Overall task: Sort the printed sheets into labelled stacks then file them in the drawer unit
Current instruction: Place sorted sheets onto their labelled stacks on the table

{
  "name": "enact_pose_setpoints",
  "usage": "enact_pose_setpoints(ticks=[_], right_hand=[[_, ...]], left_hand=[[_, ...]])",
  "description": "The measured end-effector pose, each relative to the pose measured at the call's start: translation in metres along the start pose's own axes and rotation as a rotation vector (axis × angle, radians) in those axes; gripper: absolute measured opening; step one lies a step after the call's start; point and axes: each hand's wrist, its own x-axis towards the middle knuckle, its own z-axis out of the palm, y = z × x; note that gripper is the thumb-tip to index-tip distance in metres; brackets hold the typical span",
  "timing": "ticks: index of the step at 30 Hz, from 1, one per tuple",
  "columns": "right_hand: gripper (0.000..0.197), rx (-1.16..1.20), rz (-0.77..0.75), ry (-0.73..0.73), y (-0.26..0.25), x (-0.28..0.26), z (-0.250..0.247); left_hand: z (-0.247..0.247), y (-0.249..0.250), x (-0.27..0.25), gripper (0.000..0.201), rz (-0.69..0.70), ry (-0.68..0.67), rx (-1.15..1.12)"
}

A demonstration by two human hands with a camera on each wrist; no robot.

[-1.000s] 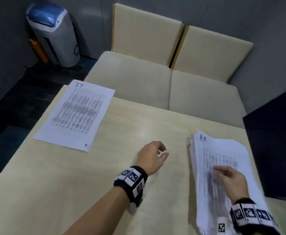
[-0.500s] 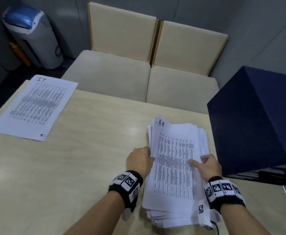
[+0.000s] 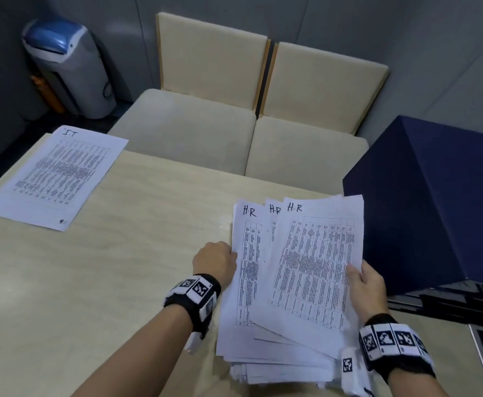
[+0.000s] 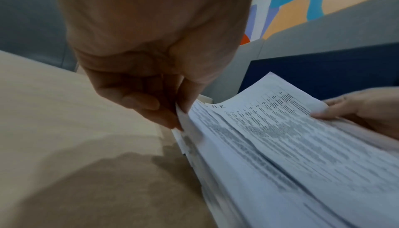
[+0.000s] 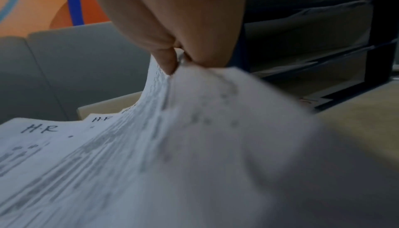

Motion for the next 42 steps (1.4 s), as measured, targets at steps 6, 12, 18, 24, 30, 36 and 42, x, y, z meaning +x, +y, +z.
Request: enact_pose_setpoints(ticks=[6,12,18,24,30,36,42], right_hand=[[0.025,0.276,0.124,-0.093,0.004,-0.002,-0.001],[0.025,0.23,0.165,-0.122,0.018,-0.003,-0.004],[0.03,0.264,0.141,-0.08,0.028,-0.005,0.002],[0.036,0.481,0.193,-0.03,0.026,-0.001,-0.01],[0.035,0.48,0.248,-0.173,0.03,0.008,-0.002],[0.059,0.321,0.15,-0.257,0.015,0.01,0.002],[0.037,0.224,0.223,-0.26,0.016,0.011,0.001]], left_hand=[[0.003,0.022,-0.011,0.038,0.015,0.203,0.022],[0.006,0.032,-0.014,0.042,-0.052,0.183,0.051],[0.017,0.048,-0.014,0.028,-0.141,-0.054,-0.04],[0.023,0.054,-0.008,0.023,-0.229,-0.085,-0.238],[0.03,0.049,-0.012,0.042,-0.348,0.028,-0.494],[0.026,0.045,-0.003,0.021,-0.155,-0.131,-0.441],[0.021,0.024,0.009,0.023,-0.121,0.133,-0.445]])
